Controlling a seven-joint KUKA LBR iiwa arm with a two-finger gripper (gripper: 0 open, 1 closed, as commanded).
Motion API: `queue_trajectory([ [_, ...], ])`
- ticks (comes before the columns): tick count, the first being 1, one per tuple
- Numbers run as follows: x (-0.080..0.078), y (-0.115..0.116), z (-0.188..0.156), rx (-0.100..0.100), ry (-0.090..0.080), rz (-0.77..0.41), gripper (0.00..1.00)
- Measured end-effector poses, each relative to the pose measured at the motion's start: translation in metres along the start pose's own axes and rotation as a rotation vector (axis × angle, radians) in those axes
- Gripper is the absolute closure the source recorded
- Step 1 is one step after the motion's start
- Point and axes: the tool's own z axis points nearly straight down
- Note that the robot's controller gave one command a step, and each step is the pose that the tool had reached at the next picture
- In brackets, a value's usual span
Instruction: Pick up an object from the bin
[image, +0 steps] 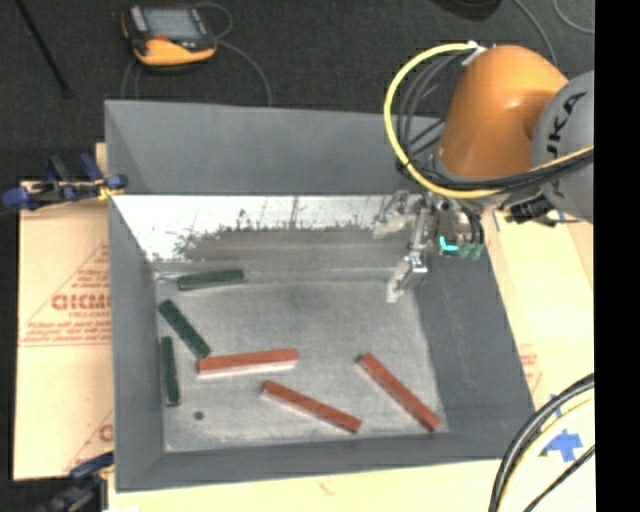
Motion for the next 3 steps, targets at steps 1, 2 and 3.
queue_trajectory([
  [1, -0.001, 0.000, -0.005, 0.001, -0.009, -0.001, 0.00],
  [2, 0.012, 0.008, 0.037, 0.002, -0.015, -0.029, 0.00],
  [3, 0.016, 0.044, 0.097, 0.002, -0.012, -0.051, 0.00],
])
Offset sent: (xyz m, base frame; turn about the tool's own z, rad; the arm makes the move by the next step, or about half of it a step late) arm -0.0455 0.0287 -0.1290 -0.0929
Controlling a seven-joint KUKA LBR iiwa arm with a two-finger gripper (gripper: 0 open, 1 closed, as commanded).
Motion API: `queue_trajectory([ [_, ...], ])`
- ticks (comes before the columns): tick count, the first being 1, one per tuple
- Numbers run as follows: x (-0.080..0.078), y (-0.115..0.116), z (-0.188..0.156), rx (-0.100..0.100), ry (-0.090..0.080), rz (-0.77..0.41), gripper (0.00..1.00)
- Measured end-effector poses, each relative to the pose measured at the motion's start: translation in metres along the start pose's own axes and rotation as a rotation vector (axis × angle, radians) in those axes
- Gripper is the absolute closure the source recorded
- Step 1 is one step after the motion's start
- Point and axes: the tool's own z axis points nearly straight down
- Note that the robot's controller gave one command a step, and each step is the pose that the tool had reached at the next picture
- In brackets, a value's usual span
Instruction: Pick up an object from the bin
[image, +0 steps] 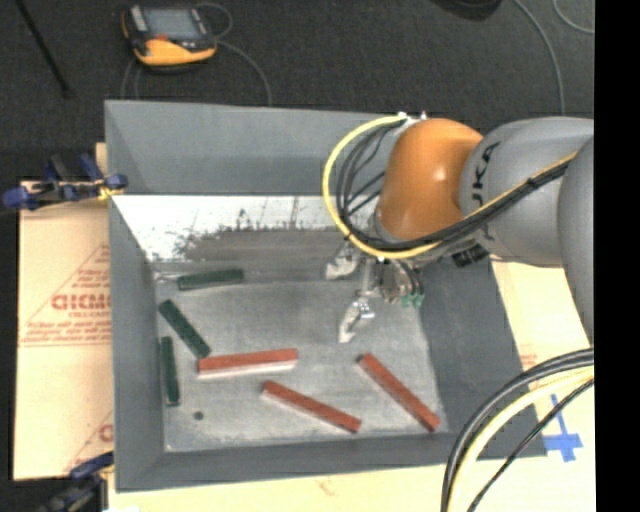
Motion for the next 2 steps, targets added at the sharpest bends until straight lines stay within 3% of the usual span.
queue_trajectory([
  [1, 0.016, 0.018, 0.046, -0.004, 0.005, 0.078, 0.00],
  [2, 0.023, 0.077, 0.053, 0.012, 0.004, -0.444, 1.00],
])
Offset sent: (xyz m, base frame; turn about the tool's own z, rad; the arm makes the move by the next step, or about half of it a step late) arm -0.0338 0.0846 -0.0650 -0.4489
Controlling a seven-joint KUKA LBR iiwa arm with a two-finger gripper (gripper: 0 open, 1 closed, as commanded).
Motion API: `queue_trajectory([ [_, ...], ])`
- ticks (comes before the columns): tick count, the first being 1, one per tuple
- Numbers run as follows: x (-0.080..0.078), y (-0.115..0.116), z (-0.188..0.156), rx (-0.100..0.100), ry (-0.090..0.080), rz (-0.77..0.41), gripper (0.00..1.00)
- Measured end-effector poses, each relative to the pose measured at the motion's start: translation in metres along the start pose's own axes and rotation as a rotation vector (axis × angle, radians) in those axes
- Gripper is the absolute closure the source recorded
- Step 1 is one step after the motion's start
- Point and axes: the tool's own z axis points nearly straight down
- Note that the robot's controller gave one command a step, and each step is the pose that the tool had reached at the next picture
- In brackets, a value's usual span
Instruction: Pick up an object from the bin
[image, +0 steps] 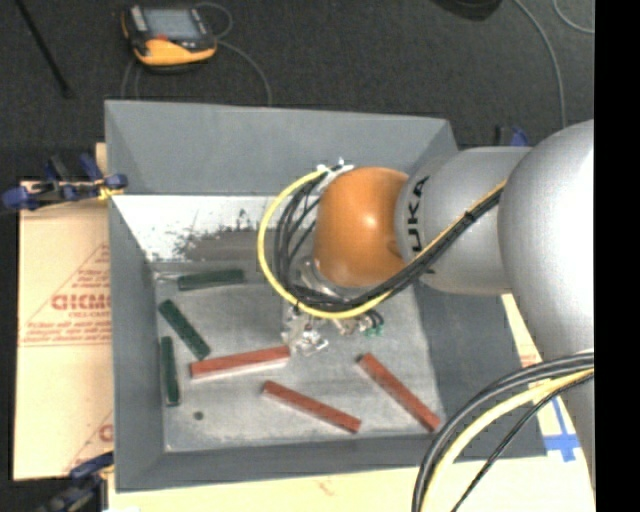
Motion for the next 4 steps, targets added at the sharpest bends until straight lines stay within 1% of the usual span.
queue_trajectory([
  [1, -0.007, 0.006, 0.002, -0.004, -0.032, -0.001, 0.00],
  [2, 0.001, 0.006, 0.001, -0.012, 0.010, -0.002, 1.00],
  [3, 0.000, 0.006, 0.001, -0.012, 0.009, -0.002, 1.00],
  [4, 0.003, 0.005, -0.034, -0.016, 0.004, 0.002, 1.00],
])
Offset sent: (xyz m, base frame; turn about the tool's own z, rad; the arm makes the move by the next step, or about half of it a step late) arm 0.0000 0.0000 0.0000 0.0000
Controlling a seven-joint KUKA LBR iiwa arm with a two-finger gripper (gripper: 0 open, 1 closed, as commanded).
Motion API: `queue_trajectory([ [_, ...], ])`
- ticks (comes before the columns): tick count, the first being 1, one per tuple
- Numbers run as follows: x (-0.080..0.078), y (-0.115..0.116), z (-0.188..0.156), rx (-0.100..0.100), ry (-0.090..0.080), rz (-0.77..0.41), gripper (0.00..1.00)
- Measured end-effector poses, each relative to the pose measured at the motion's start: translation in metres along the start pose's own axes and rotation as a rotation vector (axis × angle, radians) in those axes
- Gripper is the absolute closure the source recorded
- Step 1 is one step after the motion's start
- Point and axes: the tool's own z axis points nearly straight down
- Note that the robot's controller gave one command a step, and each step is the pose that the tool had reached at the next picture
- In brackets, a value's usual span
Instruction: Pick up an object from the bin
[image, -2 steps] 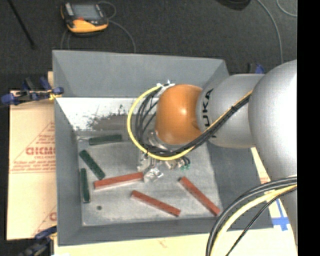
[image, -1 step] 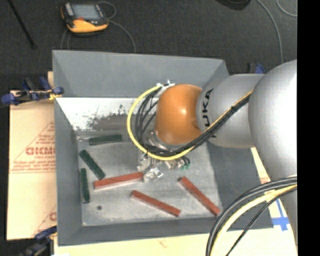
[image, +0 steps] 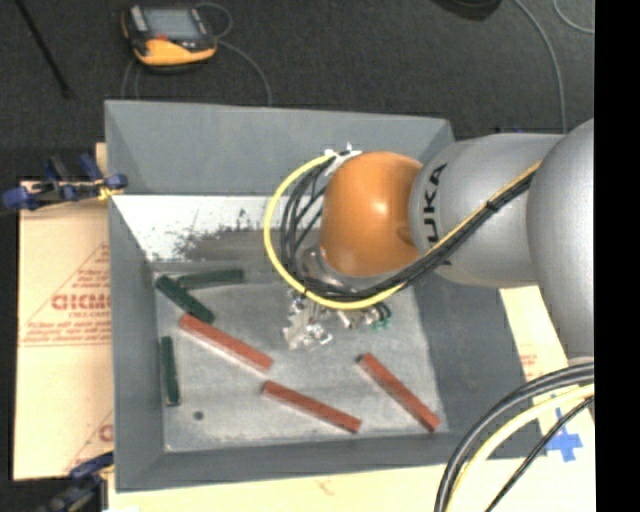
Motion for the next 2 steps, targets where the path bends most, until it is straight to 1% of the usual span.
queue_trajectory([
  [1, -0.030, -0.008, -0.035, 0.004, -0.009, 0.010, 1.00],
  [2, -0.019, 0.004, -0.082, 0.000, 0.000, -0.013, 1.00],
])
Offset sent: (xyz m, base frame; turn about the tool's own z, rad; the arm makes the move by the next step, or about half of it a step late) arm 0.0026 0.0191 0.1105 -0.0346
